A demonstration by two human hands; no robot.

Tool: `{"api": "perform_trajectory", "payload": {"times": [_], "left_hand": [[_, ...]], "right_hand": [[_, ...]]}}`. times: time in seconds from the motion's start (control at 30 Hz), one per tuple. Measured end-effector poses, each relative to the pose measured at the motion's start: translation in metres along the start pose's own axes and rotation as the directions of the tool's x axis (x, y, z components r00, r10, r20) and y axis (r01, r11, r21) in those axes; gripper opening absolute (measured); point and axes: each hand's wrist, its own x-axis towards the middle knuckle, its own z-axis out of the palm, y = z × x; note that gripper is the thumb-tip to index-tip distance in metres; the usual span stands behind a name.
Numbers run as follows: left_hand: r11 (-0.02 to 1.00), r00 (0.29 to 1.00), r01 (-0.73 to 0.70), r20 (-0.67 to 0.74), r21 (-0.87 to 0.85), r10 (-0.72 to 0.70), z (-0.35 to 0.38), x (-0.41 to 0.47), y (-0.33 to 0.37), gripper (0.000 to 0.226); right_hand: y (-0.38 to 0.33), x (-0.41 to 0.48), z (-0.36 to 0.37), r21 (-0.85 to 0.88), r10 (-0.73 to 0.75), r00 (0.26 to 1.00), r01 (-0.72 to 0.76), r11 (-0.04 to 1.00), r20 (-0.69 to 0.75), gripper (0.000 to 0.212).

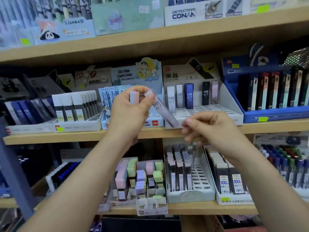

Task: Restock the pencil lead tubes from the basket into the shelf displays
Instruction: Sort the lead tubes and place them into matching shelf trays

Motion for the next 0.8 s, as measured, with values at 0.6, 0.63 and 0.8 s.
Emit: {"api": "perform_trajectory", "payload": {"times": [0.6,0.63,0.8], "left_hand": [[0.853,0.977,-0.178,0.195,0.491,0.092,0.028,0.065,0.002,0.013],[0.848,0.975,-0.184,0.200,0.497,0.094,0.028,0.065,0.002,0.015],[0.798,0.959,-0.240,0.261,0.552,0.108,0.030,0.063,0.000,0.016]], "right_hand": [[0.007,0.008,-0.003,-0.250,-0.281,0.918,0.212,0.945,-0.282,0.017],[0.007,0.006,-0.001,-0.366,-0.341,0.896,0.227,0.902,-0.285,0.014],[0.011,0.008,0.005,-0.788,-0.530,0.830,0.206,0.580,-0.173,0.021]]}}
